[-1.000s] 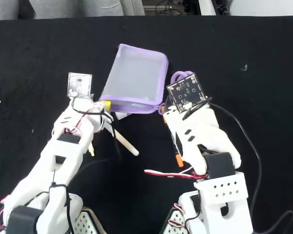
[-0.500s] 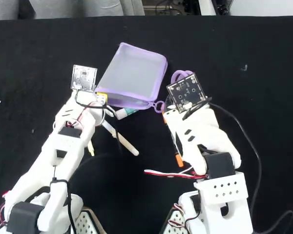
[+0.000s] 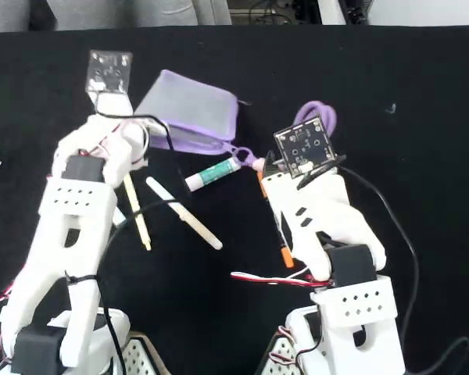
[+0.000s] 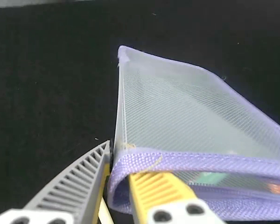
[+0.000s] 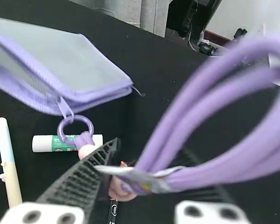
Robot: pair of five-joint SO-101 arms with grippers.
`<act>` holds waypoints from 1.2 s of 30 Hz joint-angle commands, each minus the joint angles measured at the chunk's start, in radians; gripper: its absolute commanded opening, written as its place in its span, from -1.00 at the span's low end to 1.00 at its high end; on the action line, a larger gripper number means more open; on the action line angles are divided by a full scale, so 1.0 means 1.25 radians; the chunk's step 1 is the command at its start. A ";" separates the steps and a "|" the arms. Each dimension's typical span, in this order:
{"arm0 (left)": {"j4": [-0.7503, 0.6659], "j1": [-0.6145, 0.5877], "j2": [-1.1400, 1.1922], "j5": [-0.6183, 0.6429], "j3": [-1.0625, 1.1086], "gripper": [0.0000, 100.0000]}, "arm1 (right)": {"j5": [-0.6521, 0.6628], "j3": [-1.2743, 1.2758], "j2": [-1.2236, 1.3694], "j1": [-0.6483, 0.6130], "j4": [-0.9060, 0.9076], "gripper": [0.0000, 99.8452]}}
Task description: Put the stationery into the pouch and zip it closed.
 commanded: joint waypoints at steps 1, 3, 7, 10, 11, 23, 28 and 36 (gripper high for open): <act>0.059 -0.020 -0.006 0.044 -0.099 -0.94 | -0.007 -0.058 -0.025 -0.018 0.001 -0.45; 0.060 -0.018 -0.006 0.044 -0.101 -0.94 | -0.007 -0.053 -0.025 -0.042 0.004 -0.40; 0.060 -0.020 -0.006 0.045 -0.101 -0.94 | 0.038 -0.060 -0.025 -0.102 0.049 -0.37; 0.063 -0.024 -0.006 0.045 -0.112 -0.94 | 0.085 -0.063 -0.037 -0.149 0.083 -0.36; 0.071 -0.024 -0.006 0.045 -0.120 -0.94 | 0.096 -0.064 -0.050 -0.161 0.096 -0.36; 0.309 -0.098 0.001 0.047 -0.417 -0.94 | 0.139 -0.067 -0.295 -0.191 0.220 -0.33; 0.368 -0.153 0.001 0.045 -0.497 -0.94 | 0.137 -0.078 -0.298 -0.190 0.250 -0.23; 0.411 -0.233 0.002 0.039 -0.519 -0.94 | 0.130 -0.207 -0.141 -0.185 0.356 -0.38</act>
